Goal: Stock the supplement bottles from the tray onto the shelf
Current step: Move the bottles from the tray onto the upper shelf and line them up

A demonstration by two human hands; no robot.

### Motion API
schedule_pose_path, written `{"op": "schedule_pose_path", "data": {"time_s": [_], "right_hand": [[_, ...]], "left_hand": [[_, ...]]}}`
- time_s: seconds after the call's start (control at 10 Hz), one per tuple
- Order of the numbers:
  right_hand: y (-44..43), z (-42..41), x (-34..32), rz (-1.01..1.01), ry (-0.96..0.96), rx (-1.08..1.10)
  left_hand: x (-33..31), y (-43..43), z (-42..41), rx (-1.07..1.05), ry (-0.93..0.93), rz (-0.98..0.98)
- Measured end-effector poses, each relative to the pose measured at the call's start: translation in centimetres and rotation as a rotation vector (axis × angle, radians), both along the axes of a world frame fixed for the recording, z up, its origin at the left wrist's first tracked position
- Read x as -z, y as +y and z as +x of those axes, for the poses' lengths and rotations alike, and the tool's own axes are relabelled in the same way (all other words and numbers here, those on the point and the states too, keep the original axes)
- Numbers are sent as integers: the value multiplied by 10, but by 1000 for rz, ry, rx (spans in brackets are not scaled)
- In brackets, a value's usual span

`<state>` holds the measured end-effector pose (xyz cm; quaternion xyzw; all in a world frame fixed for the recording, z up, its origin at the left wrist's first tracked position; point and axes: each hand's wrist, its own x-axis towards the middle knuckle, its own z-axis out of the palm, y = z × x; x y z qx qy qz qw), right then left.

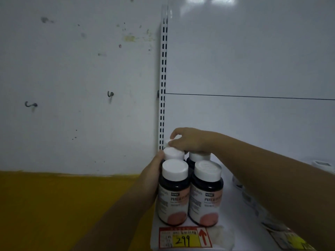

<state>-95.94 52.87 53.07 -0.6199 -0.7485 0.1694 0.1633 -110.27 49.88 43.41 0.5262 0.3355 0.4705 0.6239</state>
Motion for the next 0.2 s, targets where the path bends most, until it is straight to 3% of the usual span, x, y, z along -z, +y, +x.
{"op": "schedule_pose_path", "data": {"time_s": [0.2], "right_hand": [[-7, 1, -4, 44, -58, 25]], "left_hand": [[-1, 1, -3, -48, 59, -48]]}}
